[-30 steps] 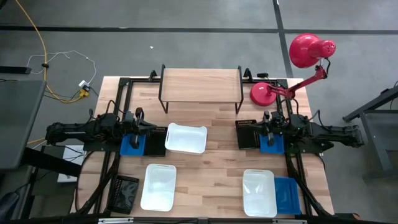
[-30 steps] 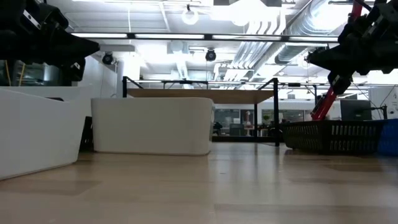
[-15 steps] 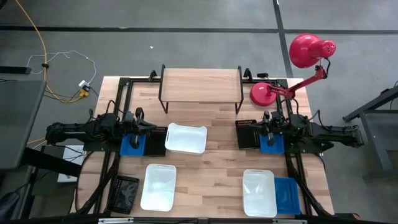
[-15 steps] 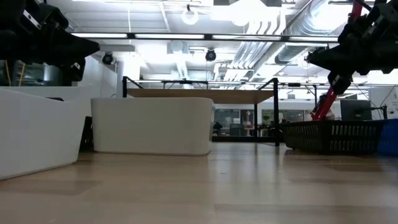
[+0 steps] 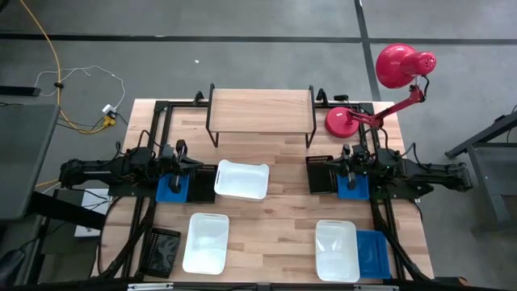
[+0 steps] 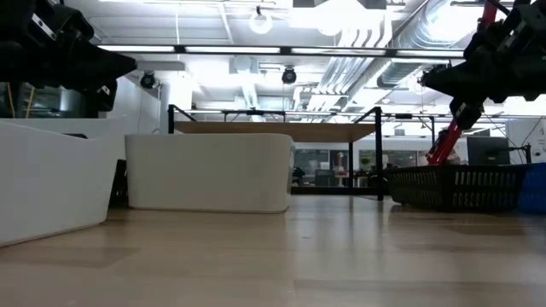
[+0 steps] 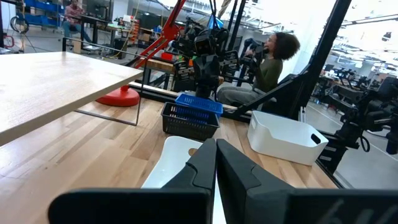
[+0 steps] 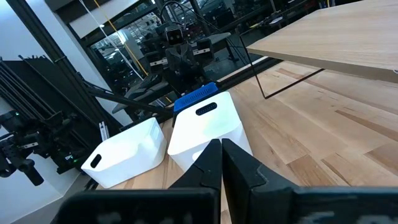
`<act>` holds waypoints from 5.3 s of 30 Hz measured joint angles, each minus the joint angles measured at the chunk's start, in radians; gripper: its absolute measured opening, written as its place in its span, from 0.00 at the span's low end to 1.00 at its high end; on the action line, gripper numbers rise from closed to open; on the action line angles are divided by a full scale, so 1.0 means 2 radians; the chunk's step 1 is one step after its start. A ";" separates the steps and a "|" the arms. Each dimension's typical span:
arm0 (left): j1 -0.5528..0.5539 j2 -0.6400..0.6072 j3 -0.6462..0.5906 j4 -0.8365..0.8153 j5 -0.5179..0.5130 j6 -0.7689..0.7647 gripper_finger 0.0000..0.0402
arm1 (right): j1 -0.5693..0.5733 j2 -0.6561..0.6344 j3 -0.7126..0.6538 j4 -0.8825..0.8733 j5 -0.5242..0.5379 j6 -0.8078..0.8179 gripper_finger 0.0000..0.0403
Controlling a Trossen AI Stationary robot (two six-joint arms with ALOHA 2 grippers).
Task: Stack baskets on shelf by color
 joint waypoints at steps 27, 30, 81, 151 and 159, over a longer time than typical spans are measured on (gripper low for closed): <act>0.000 0.000 0.000 0.000 0.000 0.000 0.00 | 0.000 0.000 0.000 0.000 0.000 0.000 0.00; 0.000 0.000 0.000 0.000 0.000 0.000 0.00 | 0.000 0.000 0.000 0.000 0.000 0.000 0.00; 0.000 0.000 0.000 0.000 0.000 0.000 0.00 | 0.000 0.000 0.000 0.000 0.000 0.000 0.00; 0.000 0.319 0.292 -0.071 -0.002 -0.205 0.00 | 0.023 0.254 0.285 0.135 0.098 0.093 0.00; 0.000 0.320 0.292 -0.053 -0.008 -0.202 0.00 | 0.023 0.287 0.292 0.162 0.069 0.093 0.00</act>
